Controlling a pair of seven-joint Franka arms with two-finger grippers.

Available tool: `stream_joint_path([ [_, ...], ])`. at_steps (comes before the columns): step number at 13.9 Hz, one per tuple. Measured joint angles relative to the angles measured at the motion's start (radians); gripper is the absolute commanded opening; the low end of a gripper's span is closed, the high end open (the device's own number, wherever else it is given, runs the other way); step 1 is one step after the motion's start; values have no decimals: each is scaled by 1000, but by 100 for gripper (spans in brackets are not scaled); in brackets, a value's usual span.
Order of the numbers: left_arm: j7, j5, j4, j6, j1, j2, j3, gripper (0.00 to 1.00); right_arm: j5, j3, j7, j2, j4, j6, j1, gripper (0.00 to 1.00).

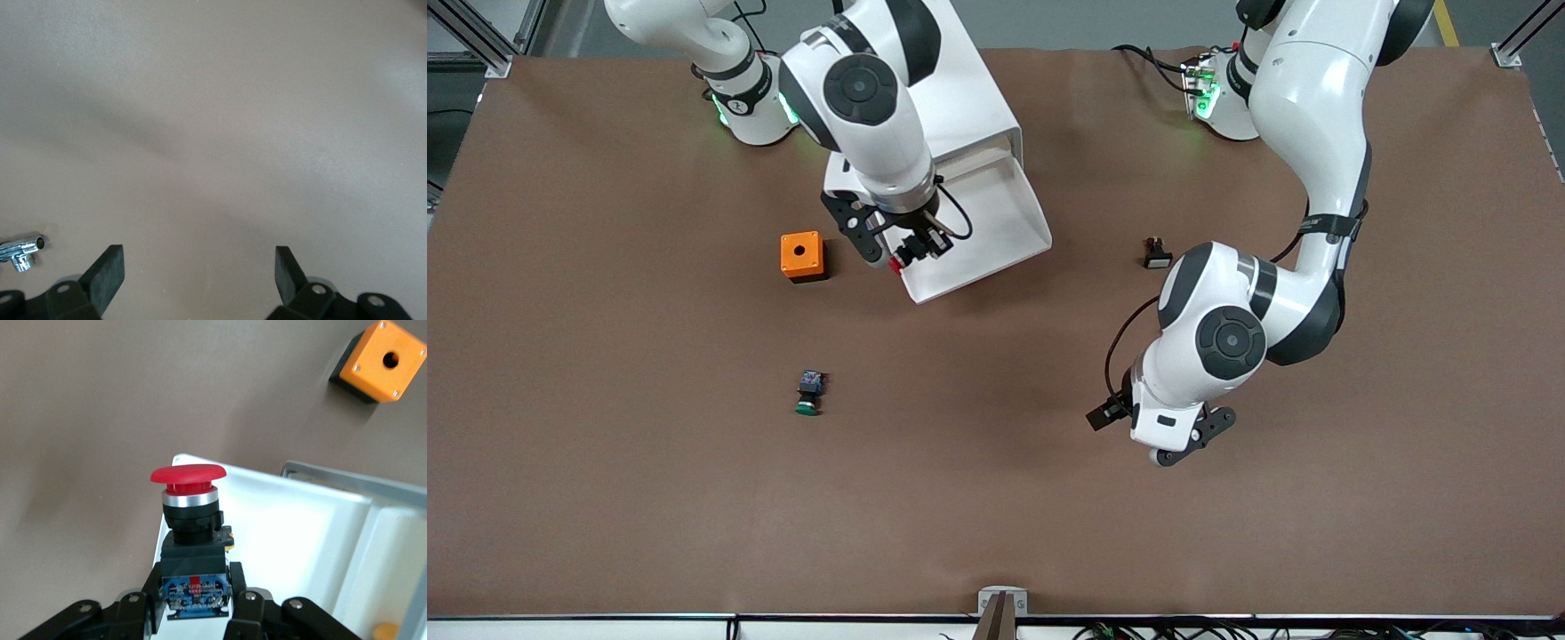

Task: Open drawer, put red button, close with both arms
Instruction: 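Carry the red button with the right gripper into the open drawer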

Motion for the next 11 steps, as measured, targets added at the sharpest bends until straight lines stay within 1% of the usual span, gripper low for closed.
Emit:
stream_joint_path([
  [6,0,0,-2,2,-8,0,-1,99,0,0,117,77,-1,79,73,0],
  [11,-16,43,-7,3,-62,0,-2,99,0,0,168,110,-1,101,98,0],
])
